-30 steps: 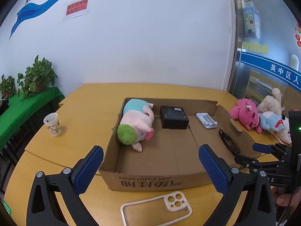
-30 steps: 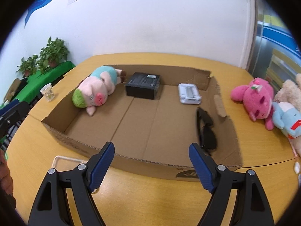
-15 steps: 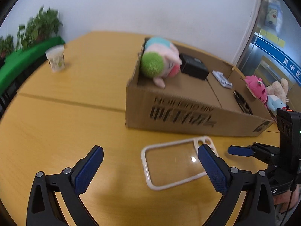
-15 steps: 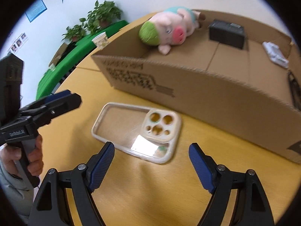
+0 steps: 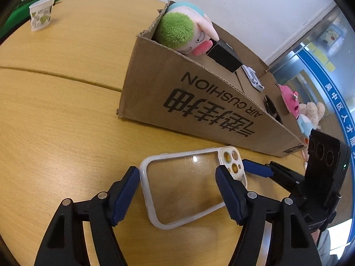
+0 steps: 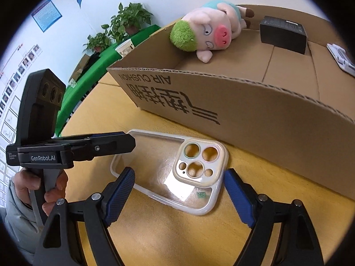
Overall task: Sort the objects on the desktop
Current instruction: 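Move the left gripper to the clear phone case and grasp its rim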
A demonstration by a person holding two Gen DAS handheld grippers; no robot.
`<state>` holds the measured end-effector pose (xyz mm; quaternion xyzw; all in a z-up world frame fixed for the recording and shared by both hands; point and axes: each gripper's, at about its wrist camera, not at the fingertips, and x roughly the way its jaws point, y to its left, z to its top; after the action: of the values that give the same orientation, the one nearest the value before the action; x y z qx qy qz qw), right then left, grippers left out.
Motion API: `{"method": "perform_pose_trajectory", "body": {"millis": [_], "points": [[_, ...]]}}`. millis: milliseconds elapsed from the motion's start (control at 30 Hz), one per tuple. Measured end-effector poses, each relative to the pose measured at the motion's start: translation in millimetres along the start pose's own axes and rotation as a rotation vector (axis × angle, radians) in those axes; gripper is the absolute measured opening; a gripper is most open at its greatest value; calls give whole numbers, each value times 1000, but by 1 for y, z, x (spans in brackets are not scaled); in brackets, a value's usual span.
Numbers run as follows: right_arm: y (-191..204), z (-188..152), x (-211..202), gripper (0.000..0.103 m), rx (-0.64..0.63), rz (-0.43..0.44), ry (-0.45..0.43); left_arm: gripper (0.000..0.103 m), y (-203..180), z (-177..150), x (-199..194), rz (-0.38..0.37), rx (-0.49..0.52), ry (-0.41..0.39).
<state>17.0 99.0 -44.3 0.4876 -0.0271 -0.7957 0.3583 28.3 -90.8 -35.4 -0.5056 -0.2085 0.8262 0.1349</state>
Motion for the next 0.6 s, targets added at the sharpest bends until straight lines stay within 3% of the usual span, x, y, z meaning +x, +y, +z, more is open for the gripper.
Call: {"method": "perform_pose_trajectory", "body": {"millis": [300,400,467,600], "points": [[-2,-30,-87,84,15,1,-213,69,-57,0,-39,-177,123,-116],[0,-47,-109,84,7,14,-247,70,-72,-5,-48,-259,186,-109],[0,-58,-114,84,12,-18,-247,71,-72,-12,-45,-249,199,-90],[-17,-63,-93,84,84,-146,-176,71,-57,-13,-20,-156,156,-40]]}}
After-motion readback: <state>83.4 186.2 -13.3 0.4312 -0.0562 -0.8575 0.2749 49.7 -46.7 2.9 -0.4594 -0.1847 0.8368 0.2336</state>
